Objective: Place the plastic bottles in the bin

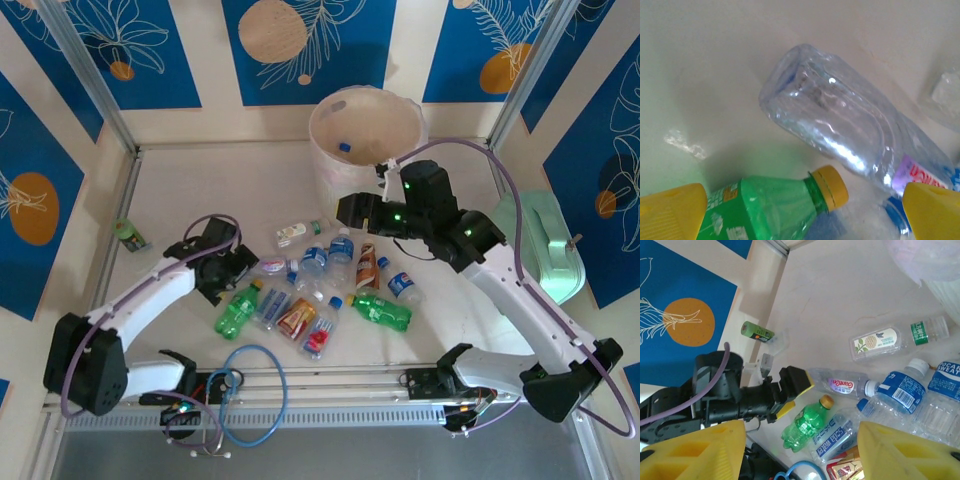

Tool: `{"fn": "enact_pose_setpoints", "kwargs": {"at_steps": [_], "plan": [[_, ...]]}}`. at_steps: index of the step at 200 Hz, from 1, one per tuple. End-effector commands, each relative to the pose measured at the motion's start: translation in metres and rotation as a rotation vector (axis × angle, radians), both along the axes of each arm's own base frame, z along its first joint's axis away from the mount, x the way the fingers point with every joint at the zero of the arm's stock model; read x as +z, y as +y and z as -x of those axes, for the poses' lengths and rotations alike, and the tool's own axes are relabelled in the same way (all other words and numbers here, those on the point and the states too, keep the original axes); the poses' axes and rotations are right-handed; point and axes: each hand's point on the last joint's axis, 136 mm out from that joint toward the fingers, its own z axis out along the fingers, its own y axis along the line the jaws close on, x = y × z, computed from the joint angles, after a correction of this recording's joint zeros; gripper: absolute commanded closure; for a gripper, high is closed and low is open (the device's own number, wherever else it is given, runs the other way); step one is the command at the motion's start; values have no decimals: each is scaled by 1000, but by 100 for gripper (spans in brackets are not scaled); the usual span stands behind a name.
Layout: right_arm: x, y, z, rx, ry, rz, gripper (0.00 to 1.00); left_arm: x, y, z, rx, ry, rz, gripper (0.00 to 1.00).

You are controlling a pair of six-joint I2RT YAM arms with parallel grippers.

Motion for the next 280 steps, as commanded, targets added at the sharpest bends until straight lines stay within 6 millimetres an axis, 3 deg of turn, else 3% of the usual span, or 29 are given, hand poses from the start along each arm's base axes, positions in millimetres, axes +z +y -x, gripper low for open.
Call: {"fn": "enact_pose_setpoints", "kwargs": {"at_steps": [1,54,113,174,252,280], "plan": [[6,-1,5,-7,-18,-18,39,14,-2,-26,110,-59,8,0],[3,-4,9,-13,-16,-23,38,3,8,-38,205,7,-83,0],[0,-15,19,-37,-10,-15,38,-16,-4,-53,223,54,-68,0],[-2,-21,23,-50,-7,-7,38,-41,-13,-57,246,128,-45,10],[-3,-20,21,-51,0,-3,39,-53,-5,-54,262,152,-54,19],[-4,-21,20,-56,3,0,39,-52,-5,-55,255,147,-41,27]]}}
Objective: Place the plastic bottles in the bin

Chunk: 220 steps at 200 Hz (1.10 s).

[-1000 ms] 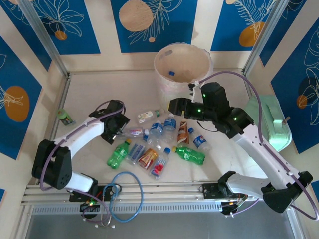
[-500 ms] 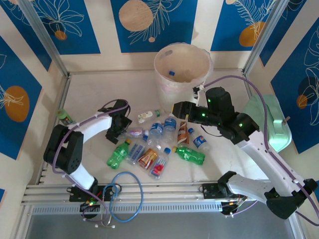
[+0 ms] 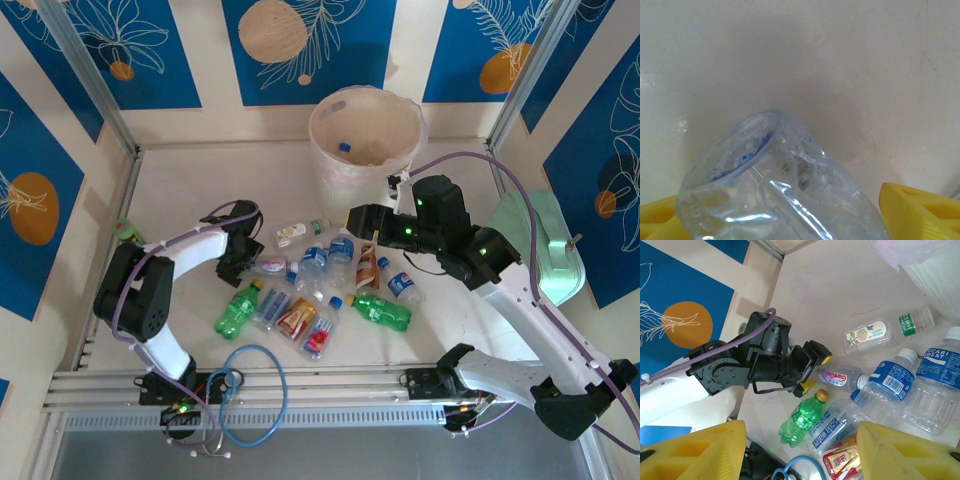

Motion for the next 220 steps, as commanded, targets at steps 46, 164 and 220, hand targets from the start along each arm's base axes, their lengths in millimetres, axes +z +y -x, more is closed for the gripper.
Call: {"fn": "enact_pose_setpoints", "kwargs": {"at_steps": [46,164,220], "plan": [[-4,-2,0,-15,13,6,39,13,8,1,3,-22,10,32],[-8,13,-2,19,24,-4,39,53,34,2,1,-116,22,13],[-12,13,0,18,33,8,39,17,21,-11,0,-39,59,19]]}}
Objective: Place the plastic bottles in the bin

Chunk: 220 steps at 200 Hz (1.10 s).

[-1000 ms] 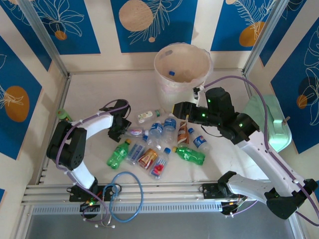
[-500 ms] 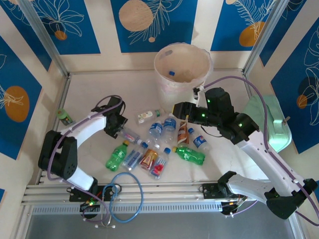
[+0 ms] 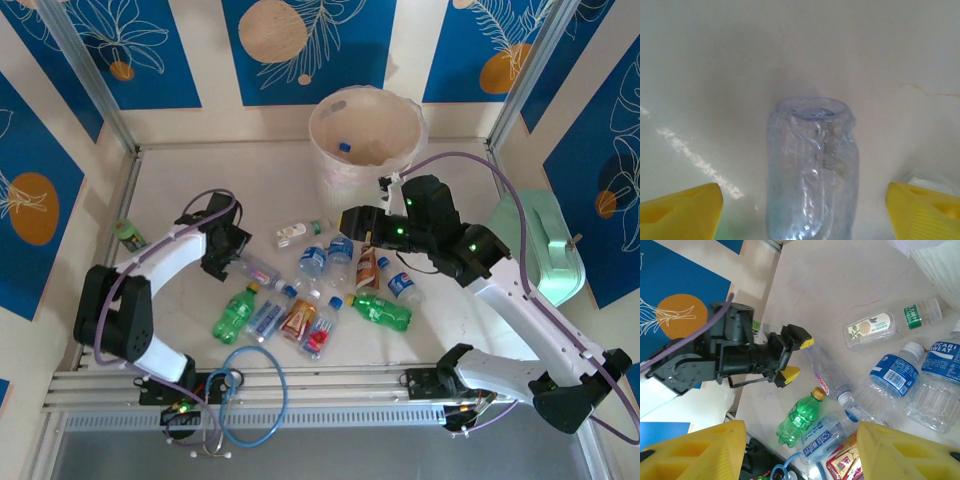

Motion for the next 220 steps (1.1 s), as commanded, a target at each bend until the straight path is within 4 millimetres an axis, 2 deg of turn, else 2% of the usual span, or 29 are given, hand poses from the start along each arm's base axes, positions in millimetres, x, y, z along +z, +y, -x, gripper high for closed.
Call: {"fn": "enact_pose_setpoints", "kwargs": {"at_steps": [1,52,98,126,155,220], "plan": [[-2,1,2,-1,7,-1,39,-15,-4,-4,-3,38,15,20],[-4,1,3,-1,9,7,39,-28,-1,-7,-3,64,-12,32],[-5,2,1,0,12,6,39,-20,-3,-11,-13,41,8,38],[-4,5,1,13,11,1,39,-1,-3,-19,-34,-21,25,41],[-4,10,2,29,12,-1,39,24,-7,-29,-75,-96,51,50],[0,25,8,88,6,-13,39,79,-11,-22,-103,-204,142,52]]}}
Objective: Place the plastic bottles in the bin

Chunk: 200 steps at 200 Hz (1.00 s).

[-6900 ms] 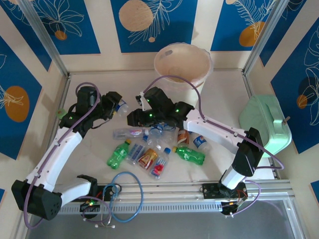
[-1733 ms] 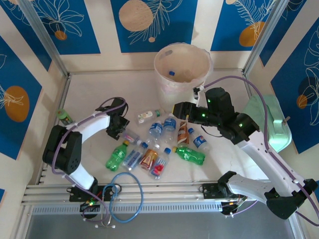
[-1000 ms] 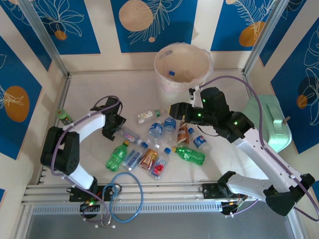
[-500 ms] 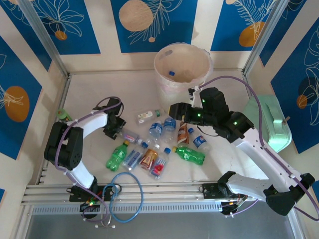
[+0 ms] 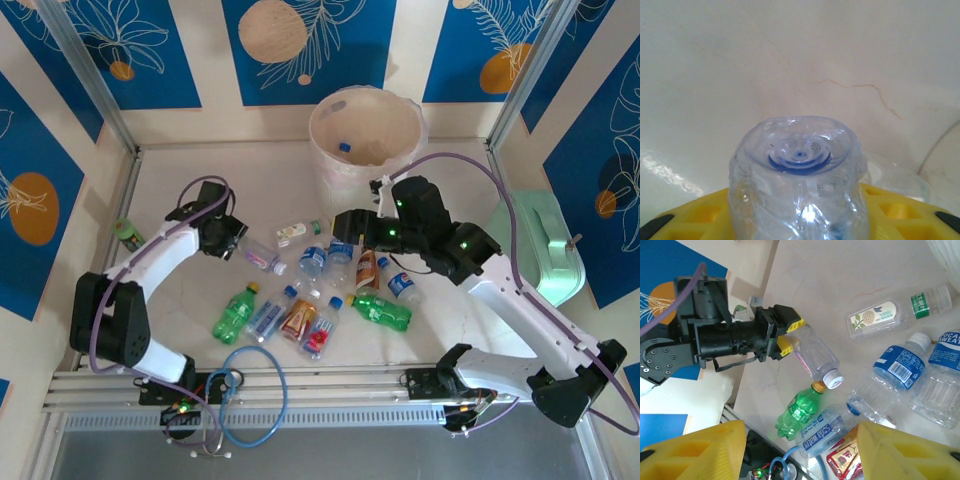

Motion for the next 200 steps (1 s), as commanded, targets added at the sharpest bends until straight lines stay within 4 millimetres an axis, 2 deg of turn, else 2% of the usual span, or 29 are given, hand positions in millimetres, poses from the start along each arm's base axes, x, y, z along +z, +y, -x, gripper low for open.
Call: {"fn": "enact_pose_setpoints", "kwargs": {"at_steps": [1,29,64,95,165,200], "plan": [[10,12,4,50,-19,-32,39,30,-3,5,-27,-42,57,52],[9,40,13,183,35,-83,38,69,-15,5,-67,-140,143,51],[-8,73,21,292,99,-58,39,120,-35,0,-130,-274,270,51],[-18,88,18,311,120,-41,39,150,-45,2,-181,-340,322,51],[-32,103,1,299,144,-14,40,176,-65,10,-241,-399,436,52],[-35,108,-2,309,146,-12,43,178,-68,10,-247,-398,445,52]]}}
